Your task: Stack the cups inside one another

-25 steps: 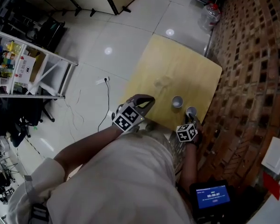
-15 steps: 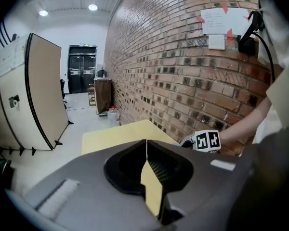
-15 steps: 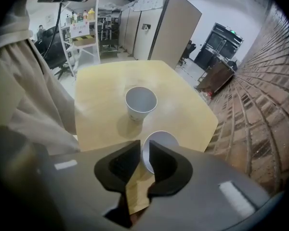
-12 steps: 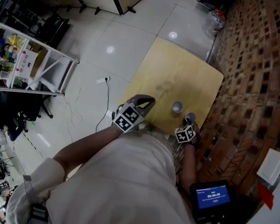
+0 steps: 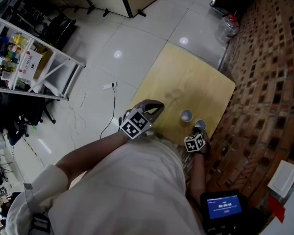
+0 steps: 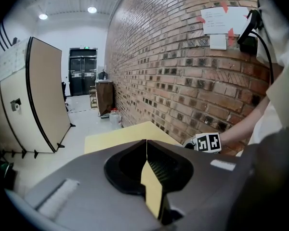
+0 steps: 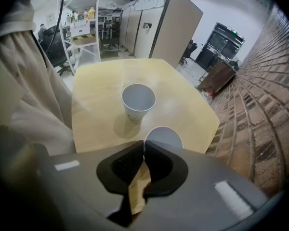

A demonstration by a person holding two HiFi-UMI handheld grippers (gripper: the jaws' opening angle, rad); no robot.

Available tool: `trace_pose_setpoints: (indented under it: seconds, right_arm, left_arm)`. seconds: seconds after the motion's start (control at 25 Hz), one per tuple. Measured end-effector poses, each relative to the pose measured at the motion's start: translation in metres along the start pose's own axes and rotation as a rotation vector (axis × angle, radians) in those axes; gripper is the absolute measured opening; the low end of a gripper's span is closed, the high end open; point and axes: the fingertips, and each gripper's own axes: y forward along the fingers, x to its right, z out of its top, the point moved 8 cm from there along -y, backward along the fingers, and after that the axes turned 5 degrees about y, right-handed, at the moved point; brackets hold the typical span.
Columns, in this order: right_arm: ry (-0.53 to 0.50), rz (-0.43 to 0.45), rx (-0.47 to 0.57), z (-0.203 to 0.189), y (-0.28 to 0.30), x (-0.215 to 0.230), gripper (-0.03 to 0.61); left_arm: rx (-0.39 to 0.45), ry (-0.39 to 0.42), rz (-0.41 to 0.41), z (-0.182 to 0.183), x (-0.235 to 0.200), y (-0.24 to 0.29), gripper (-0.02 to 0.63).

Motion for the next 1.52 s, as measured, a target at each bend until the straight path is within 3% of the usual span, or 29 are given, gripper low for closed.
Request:
trace_pose_setpoints:
  seconds: [0.28, 0.88, 1.52]
  right_arm:
    - [0.032, -0.044, 0.057, 0.009, -0.023, 0.013, 0.012]
    - [-0.043, -0.051, 0.227, 0.068, -0.084, 0.014, 0.012]
    - [-0.155, 0.039, 0.22, 0.092, -0.068, -0.016, 0.012]
  left_arm:
    - [0.005, 0.011, -0.009, 0.004, 0.003, 0.004, 0.021]
    - [0.015, 0.0, -0.015, 0.004, 0.008, 0.01, 0.02]
    - [0.015, -0.026, 0.019, -0.004, 0.0, 0.0, 0.02]
